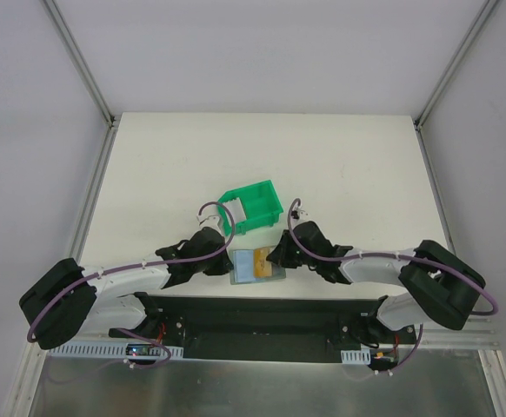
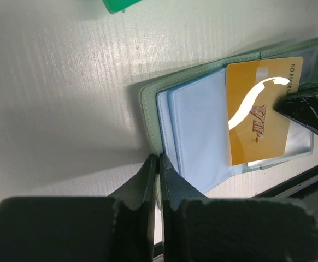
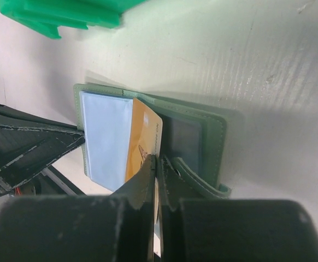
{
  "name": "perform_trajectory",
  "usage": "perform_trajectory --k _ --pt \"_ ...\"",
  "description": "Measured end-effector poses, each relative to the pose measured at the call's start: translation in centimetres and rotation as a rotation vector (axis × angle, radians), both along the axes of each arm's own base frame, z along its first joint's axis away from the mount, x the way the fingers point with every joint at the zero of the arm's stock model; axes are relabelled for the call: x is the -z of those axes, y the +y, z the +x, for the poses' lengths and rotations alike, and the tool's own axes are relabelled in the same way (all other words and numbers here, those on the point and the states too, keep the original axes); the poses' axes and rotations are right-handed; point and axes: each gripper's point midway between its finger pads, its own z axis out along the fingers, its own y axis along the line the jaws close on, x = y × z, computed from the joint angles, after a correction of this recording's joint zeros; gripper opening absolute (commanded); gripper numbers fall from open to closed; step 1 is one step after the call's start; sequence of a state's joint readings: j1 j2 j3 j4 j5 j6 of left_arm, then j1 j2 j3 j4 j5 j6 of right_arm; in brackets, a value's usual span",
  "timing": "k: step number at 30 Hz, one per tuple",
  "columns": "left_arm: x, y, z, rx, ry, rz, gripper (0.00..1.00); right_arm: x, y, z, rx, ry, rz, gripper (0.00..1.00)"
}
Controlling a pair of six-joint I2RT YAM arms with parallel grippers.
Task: Put the credit cards into the card holder
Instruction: Insert the credit card into the card holder.
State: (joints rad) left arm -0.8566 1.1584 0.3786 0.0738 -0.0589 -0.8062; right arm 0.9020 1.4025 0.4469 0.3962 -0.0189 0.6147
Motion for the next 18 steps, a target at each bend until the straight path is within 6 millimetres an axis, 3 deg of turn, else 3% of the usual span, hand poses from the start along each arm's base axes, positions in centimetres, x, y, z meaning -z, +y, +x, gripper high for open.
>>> perform_trajectory --k 18 --pt "0.03 -0.02 0.00 -0.018 0.010 -0.007 0.00 0.06 0.41 -0.93 -0.024 0.046 0.012 0.00"
